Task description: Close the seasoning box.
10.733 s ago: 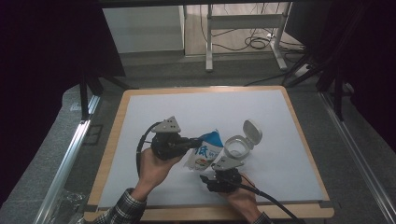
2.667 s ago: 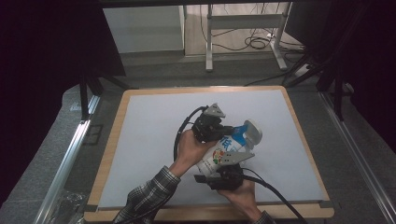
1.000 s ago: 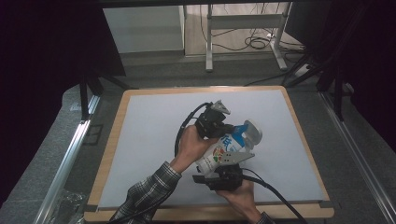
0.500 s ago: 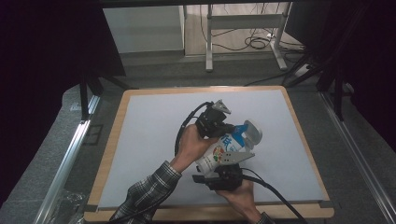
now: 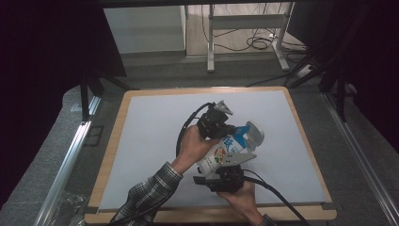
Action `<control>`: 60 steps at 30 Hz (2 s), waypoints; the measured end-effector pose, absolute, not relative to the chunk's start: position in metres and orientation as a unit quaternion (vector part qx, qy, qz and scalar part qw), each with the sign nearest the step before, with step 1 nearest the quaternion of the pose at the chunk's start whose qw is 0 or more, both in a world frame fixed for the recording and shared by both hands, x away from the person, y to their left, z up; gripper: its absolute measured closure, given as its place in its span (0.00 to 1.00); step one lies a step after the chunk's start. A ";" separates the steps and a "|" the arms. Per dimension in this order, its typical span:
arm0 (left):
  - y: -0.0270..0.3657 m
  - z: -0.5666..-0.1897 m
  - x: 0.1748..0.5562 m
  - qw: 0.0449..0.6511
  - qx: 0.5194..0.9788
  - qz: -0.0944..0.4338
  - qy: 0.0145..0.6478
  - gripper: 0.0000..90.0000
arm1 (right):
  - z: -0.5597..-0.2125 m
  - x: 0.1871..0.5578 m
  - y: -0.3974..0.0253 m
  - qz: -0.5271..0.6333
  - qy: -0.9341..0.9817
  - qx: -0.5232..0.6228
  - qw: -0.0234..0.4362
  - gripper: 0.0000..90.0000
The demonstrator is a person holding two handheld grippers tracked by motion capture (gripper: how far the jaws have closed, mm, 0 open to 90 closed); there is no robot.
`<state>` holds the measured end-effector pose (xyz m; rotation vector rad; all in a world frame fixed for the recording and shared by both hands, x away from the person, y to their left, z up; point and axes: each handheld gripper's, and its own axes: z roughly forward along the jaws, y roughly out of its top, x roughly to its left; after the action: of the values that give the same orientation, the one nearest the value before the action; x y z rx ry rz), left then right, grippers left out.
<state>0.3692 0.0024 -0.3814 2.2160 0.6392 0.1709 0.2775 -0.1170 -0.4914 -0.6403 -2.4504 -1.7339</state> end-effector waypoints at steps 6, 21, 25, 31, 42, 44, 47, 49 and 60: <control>0.002 -0.381 0.369 0.403 0.877 0.068 0.252 1.00 | -0.491 0.277 -0.117 -0.564 -0.798 -0.210 0.037 0.62; 0.001 -0.380 0.370 0.398 0.880 0.066 0.252 1.00 | -0.491 0.277 -0.116 -0.567 -0.795 -0.213 0.042 0.62; 0.001 -0.380 0.371 0.398 0.880 0.065 0.253 1.00 | -0.491 0.278 -0.116 -0.569 -0.794 -0.212 0.040 0.62; 0.000 -0.379 0.371 0.395 0.881 0.064 0.253 1.00 | -0.490 0.278 -0.116 -0.571 -0.792 -0.211 0.038 0.62; 0.000 -0.378 0.374 0.388 0.884 0.062 0.253 1.00 | -0.489 0.278 -0.115 -0.574 -0.790 -0.212 0.037 0.62; -0.001 -0.377 0.374 0.388 0.884 0.062 0.253 1.00 | -0.489 0.278 -0.115 -0.574 -0.789 -0.214 0.037 0.62; -0.001 -0.377 0.374 0.387 0.885 0.062 0.253 1.00 | -0.488 0.278 -0.115 -0.573 -0.790 -0.215 0.038 0.61; -0.001 -0.377 0.375 0.386 0.885 0.063 0.253 1.00 | -0.488 0.278 -0.115 -0.574 -0.789 -0.216 0.039 0.61; -0.002 -0.375 0.375 0.382 0.887 0.063 0.252 1.00 | -0.487 0.279 -0.114 -0.577 -0.787 -0.216 0.039 0.61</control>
<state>0.3748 -0.0017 -0.3751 2.2623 0.6417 0.1619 0.2786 -0.1140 -0.4871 -0.6638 -2.4127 -1.7688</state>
